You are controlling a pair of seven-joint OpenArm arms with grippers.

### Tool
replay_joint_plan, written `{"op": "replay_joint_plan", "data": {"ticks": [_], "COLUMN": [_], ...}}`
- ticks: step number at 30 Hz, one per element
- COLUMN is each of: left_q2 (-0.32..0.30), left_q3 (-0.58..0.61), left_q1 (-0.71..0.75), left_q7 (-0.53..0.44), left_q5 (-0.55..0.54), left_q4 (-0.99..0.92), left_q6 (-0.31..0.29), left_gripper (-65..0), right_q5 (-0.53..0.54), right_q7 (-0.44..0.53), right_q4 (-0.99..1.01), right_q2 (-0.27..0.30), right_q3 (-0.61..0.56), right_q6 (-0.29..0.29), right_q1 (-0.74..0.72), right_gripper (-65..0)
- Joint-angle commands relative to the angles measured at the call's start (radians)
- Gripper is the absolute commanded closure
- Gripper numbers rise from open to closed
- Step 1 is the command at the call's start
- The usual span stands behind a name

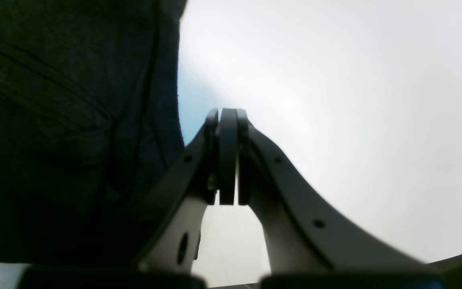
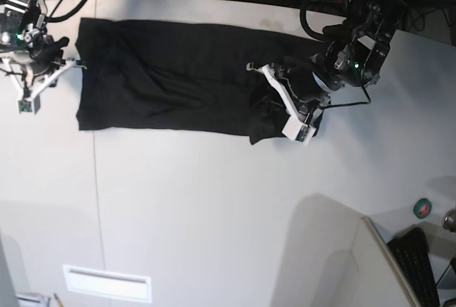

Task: Layout the t-shirt on the table in an organized manner, then fold the t-shirt properly
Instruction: 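Push the strip end held by the left gripper inward toward the right gripper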

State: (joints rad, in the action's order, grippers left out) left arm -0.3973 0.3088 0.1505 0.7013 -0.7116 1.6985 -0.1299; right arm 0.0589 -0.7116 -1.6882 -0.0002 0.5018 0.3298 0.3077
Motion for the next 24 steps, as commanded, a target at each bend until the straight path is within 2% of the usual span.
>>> {"op": "replay_joint_plan", "data": {"ticks": [1, 9, 20, 23, 24], "left_q2": [-0.004, 0.019, 0.022, 0.044, 0.05], "left_q3": [-0.007, 0.002, 0.0, 0.0, 0.0], "left_q1": [-0.007, -0.035, -0.036, -0.036, -0.036], "left_q7": [-0.002, -0.001, -0.001, -0.001, -0.001], "left_q5": [-0.006, -0.006, -0.009, -0.009, -0.007], "left_q4": [-0.001, -0.07, -0.071, -0.073, -0.073], "left_q6": [-0.003, -0.003, -0.003, -0.003, -0.003], "left_gripper": [0.0, 0.0, 0.0, 0.0, -3.3], "right_q5": [0.003, 0.003, 0.003, 0.003, 0.003], "right_q7": [0.013, 0.013, 0.013, 0.013, 0.013], "right_q4": [-0.016, -0.016, -0.016, -0.016, -0.016], "right_q2": [0.009, 0.009, 0.007, 0.007, 0.007], "right_q3": [0.004, 0.004, 0.004, 0.004, 0.004], "right_q6": [0.001, 0.001, 0.001, 0.001, 0.001], "right_q1": [-0.008, -0.008, -0.008, -0.008, -0.008], "right_gripper": [0.0, 0.0, 0.0, 0.0, 0.0]}}
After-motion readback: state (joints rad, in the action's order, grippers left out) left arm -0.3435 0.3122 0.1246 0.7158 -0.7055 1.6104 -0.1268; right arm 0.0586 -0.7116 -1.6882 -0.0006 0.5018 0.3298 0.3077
